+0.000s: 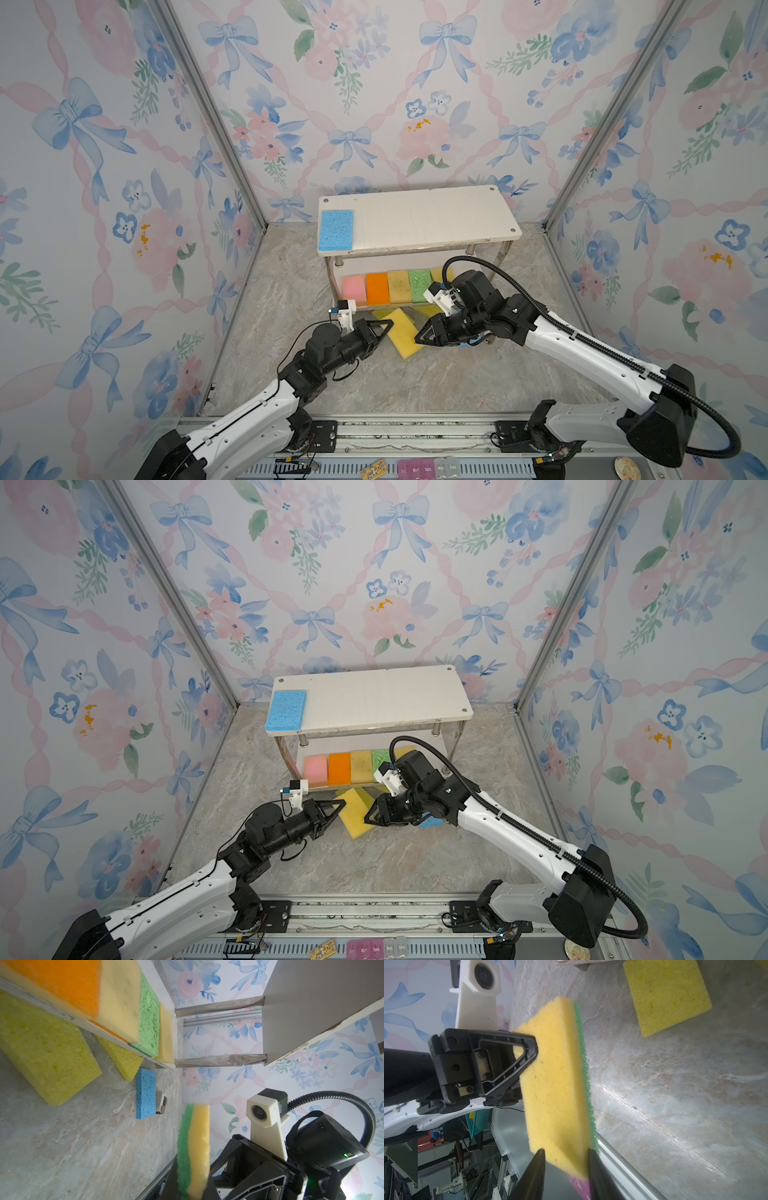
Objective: Arrange cleaning sponges on a shelf
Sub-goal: Pick up the cleaning sponge from the bottom-center of the table.
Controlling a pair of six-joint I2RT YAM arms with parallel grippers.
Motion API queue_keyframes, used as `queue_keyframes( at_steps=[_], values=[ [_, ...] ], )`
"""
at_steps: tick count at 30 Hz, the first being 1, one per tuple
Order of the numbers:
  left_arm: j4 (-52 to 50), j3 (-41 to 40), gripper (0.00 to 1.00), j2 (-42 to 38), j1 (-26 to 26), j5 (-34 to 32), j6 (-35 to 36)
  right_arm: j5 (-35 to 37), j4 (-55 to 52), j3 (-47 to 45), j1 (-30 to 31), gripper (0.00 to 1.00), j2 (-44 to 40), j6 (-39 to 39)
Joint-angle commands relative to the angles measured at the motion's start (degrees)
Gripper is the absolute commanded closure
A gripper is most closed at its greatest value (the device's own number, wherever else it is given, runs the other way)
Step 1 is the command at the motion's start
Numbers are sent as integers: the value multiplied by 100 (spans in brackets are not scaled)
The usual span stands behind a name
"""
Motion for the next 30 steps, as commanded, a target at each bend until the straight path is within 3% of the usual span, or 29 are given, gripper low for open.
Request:
queue_keyframes(
  at_steps=[1, 20, 21, 23, 27, 30],
  values=[
    [250, 148, 89, 81, 20, 119, 70, -128, -23, 208, 65, 66, 75, -66],
    [569, 349, 86, 415, 20, 142, -9, 402, -760, 577, 39, 100, 258, -561],
    [572, 363, 80, 422, 21, 172, 21, 421, -793, 580, 30, 100, 211, -579],
    [572, 381, 60, 422, 31, 255, 114, 454, -897, 594, 16, 100, 88, -641],
    [360, 357, 2, 300, 91, 336, 244, 566, -1416, 710, -103, 100, -226, -857],
    [-154, 419, 2, 8, 198, 254, 470, 652, -1911, 952, -179, 100, -563, -1020]
  ],
)
